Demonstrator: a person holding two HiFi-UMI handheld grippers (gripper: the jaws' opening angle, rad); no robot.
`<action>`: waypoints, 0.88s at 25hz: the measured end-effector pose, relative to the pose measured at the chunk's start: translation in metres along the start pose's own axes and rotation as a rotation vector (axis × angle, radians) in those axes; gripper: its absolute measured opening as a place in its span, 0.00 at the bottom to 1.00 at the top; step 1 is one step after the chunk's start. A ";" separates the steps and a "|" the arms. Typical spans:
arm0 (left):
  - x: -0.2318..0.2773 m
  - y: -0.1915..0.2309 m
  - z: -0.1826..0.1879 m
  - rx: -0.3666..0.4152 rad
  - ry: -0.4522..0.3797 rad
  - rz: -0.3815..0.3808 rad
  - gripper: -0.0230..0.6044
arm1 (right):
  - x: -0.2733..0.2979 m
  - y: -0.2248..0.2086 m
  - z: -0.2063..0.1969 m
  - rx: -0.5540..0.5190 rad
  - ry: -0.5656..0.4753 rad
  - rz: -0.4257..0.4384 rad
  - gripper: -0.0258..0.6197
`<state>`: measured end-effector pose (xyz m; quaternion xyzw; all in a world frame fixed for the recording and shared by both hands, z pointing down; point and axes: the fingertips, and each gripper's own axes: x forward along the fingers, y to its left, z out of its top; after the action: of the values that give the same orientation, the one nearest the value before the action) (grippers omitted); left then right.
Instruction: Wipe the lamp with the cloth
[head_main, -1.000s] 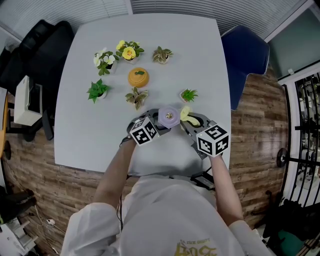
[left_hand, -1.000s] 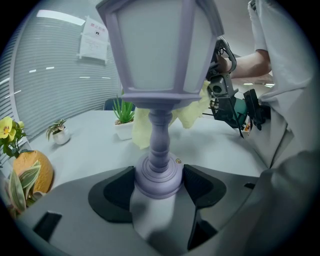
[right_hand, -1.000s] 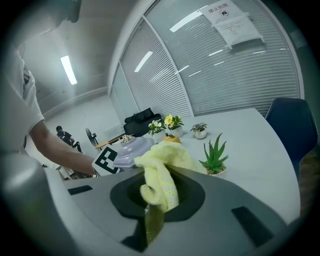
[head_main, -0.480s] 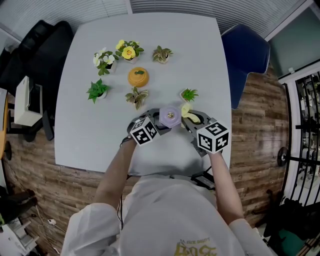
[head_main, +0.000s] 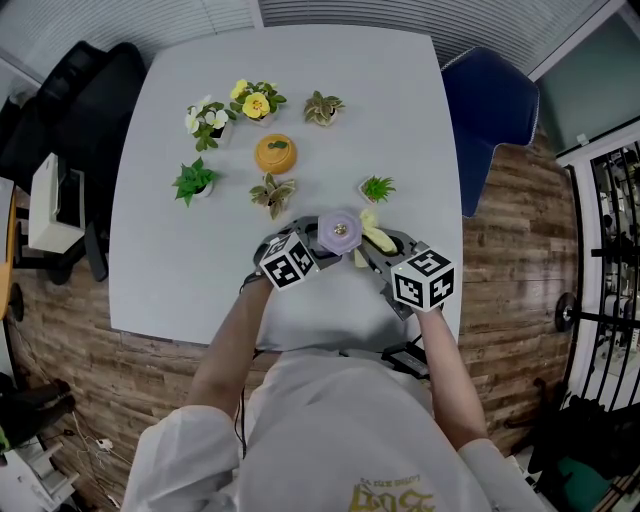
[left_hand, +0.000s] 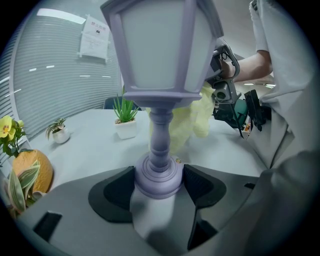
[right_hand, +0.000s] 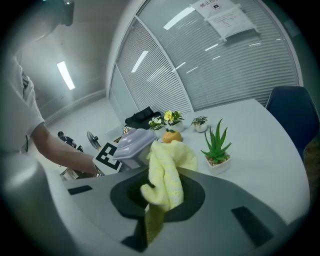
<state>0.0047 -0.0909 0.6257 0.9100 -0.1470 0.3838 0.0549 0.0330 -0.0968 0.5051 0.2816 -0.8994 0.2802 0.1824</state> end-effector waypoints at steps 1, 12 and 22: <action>0.000 0.000 0.000 -0.001 0.001 0.000 0.52 | 0.000 0.001 -0.001 0.001 0.003 0.006 0.09; 0.000 0.000 0.000 -0.002 0.001 -0.001 0.52 | -0.002 0.008 -0.008 0.016 0.014 0.052 0.09; 0.001 0.001 0.000 -0.003 0.002 -0.002 0.52 | -0.002 -0.002 0.012 0.057 -0.074 0.049 0.09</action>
<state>0.0049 -0.0918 0.6267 0.9096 -0.1467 0.3845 0.0565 0.0338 -0.1050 0.4960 0.2746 -0.9038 0.2995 0.1341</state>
